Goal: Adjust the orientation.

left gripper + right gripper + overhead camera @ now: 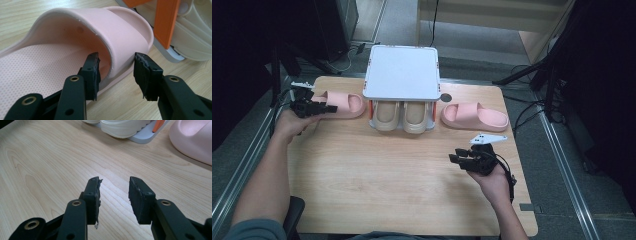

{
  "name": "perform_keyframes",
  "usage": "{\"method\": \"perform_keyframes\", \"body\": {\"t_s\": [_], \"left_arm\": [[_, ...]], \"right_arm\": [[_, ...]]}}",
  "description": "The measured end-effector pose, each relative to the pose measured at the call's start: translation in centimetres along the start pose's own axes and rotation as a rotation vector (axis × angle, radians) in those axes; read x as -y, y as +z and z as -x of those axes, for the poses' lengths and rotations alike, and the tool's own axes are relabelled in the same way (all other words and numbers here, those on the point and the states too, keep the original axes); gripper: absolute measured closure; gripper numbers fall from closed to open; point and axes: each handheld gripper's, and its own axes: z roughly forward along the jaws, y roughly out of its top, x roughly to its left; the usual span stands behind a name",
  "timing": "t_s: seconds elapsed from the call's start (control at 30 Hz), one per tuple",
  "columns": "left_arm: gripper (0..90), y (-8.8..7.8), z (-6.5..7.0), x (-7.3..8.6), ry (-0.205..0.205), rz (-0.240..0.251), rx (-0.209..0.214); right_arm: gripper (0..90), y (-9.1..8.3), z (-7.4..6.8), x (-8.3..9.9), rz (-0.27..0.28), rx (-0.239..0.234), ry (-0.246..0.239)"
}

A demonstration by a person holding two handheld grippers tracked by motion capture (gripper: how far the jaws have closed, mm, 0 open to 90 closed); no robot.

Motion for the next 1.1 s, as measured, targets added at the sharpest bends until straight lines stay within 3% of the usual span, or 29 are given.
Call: {"method": "perform_keyframes", "body": {"t_s": [0.23,0.53,0.73,0.93,1.0,1.1], "left_arm": [[68.8,-0.2,1.0,0.4,0.008,-0.013,-0.016],[78.4,-0.1,3.3,0.7,-0.007,-0.006,-0.112],[82.8,0.7,4.8,0.4,-0.104,0.022,-0.178],[83.0,1.3,5.9,0.3,-0.169,0.047,-0.235],[82.3,1.3,6.0,0.3,-0.178,0.044,-0.24],[77.0,1.0,5.7,0.5,-0.201,0.047,-0.205]], "right_arm": [[61.6,0.2,0.1,-0.3,0.007,-0.004,-0.006],[61.5,1.0,-0.1,-1.3,0.011,-0.031,-0.029],[61.6,1.6,-0.3,-2.0,0.006,-0.049,-0.047],[61.6,2.0,-0.5,-2.4,0.002,-0.066,-0.069],[61.6,2.1,-0.6,-2.5,0.002,-0.066,-0.072],[61.6,2.2,-0.6,-2.6,-0.002,-0.068,-0.073]]}}
